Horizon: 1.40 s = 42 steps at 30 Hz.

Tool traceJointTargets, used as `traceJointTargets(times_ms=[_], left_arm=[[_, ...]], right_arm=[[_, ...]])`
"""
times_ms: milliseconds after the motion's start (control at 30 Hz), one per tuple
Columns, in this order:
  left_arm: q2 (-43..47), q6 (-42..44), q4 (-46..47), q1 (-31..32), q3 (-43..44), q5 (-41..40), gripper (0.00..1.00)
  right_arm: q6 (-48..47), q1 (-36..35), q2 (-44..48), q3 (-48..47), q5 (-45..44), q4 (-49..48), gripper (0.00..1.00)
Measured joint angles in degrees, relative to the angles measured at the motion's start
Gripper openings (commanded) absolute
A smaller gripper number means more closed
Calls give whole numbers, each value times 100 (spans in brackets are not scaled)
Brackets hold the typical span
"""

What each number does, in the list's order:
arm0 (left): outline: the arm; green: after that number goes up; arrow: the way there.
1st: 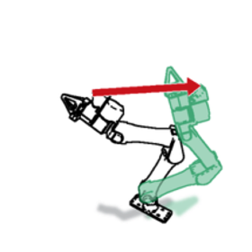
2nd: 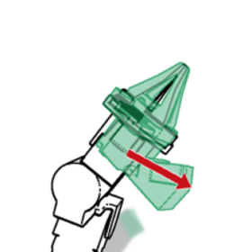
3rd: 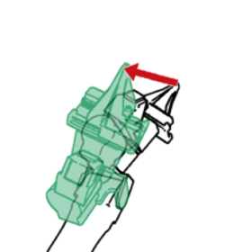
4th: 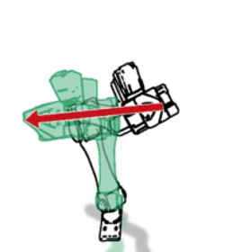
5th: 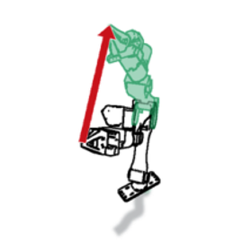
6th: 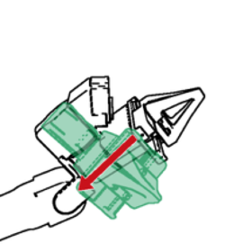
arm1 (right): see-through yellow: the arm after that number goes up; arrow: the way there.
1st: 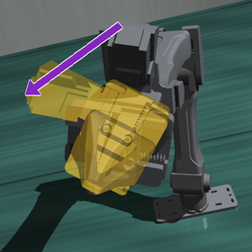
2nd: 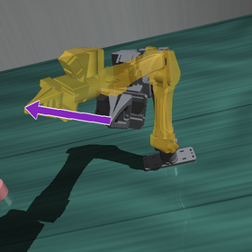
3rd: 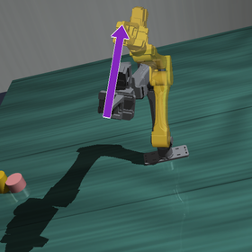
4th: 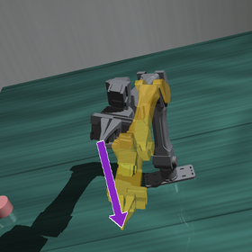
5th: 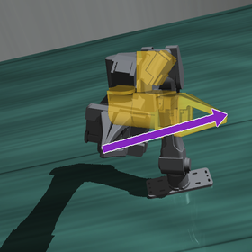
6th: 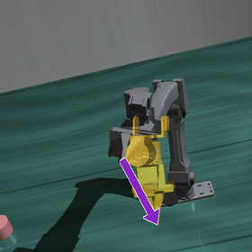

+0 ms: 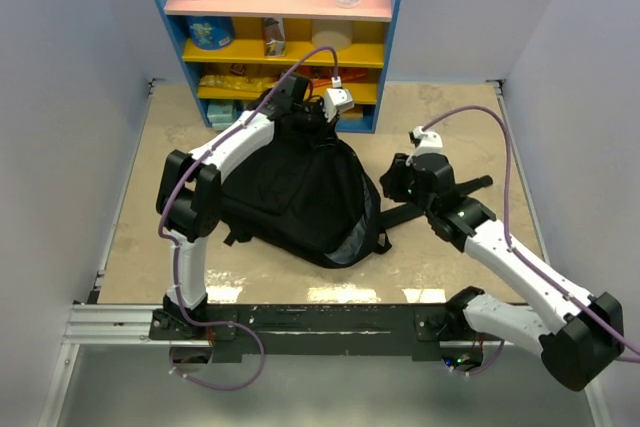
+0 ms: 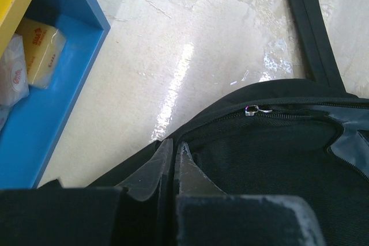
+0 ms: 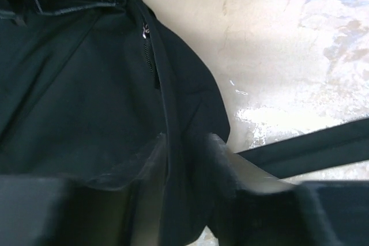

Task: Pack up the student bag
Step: Zip the student bag at the center of the board.

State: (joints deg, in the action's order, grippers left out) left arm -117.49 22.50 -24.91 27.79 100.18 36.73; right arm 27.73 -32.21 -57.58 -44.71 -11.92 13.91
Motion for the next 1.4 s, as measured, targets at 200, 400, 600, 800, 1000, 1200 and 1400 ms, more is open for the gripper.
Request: traceJointTargets(times_ms=[200,400,600,800,1000,1200,1400], left_arm=[[2,-4,0,39,-13,0,0],[17,-4,74,44,-96,9,0],[59,-7,157,44,-166,11,0],[114,-48,256,46,-262,7,2],[157,-46,310,48,-330,4,2],[278,-44,302,50,-420,4,2],[330,-42,306,55,-466,7,4]], right_arm=[[-192,-4,-1296,-634,247,-192,54],[-487,-9,-2286,-1276,459,-549,42],[-612,-35,-2378,-1276,522,-584,40],[-413,-83,-1838,-1126,557,-485,42],[212,-90,-1488,-774,1016,-848,47],[673,-90,-2142,-466,1305,-898,51],[785,-87,-2291,-518,1250,-859,52]])
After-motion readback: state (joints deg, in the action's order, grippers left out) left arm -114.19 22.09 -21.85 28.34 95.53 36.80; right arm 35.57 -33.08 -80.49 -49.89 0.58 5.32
